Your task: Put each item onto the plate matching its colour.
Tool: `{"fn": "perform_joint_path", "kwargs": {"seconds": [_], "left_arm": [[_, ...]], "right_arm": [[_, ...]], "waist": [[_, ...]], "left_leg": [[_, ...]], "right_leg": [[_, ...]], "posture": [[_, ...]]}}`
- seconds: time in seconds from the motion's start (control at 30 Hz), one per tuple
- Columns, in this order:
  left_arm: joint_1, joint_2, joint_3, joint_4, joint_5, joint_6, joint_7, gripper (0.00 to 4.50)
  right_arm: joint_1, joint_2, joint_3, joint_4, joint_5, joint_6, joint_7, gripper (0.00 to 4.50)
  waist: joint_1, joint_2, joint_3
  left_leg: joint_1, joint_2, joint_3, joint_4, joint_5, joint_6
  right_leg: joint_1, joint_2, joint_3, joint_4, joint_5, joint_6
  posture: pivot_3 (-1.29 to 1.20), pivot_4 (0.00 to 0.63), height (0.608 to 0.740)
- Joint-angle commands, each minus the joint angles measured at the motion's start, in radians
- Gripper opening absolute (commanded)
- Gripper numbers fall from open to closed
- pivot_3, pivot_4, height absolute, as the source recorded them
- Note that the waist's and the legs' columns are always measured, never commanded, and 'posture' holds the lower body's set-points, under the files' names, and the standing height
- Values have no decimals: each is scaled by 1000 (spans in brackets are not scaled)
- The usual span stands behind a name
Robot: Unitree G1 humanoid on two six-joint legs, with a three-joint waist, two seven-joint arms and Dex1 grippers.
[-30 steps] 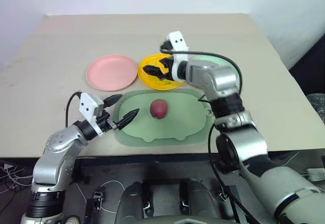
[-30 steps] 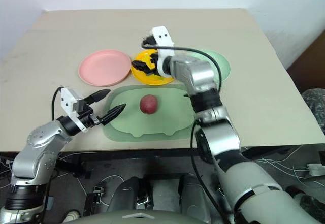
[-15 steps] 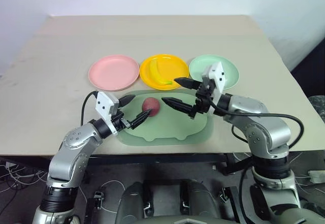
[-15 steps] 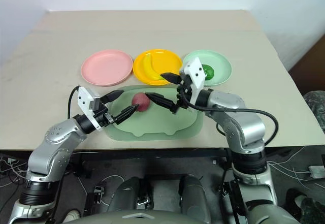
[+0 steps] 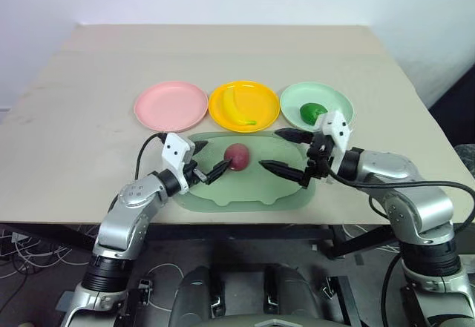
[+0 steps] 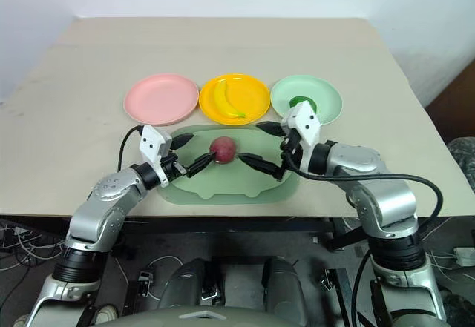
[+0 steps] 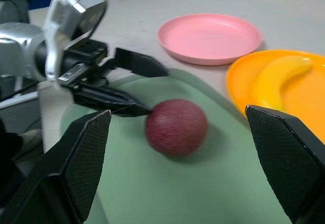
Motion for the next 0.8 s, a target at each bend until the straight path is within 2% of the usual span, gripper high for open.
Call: {"fn": "perform_joint_path", "kwargs": {"seconds": [0.03,0.3,0.8], "left_arm": [[-21,-12,-14,33,16,-49,-29,4500],[-80,-44,-25,92,3,-79,-108,4500],[-225,-129,-63,285,79,-128,-111,4500]], "right_arm": [[37,-31,-28,-47,20,-9,-2,4491],[92,-57,-57,-89,47,7,-46,4491],[121,-106,-86,-86,44,-2,-92,4491]], "waist": [[5,0,0],[4,0,0],[3,-1,0]], "left_leg": [[0,0,-1,0,0,0],[-1,0,-1,1,-1,1],[-1,0,-1,2,-1,2]], "right_leg": [[0,0,0,0,0,0],[1,-1,0,-1,0,0],[1,-1,0,-1,0,0]], "posture": [[0,150,695],[0,150,695],[0,150,695]]}}
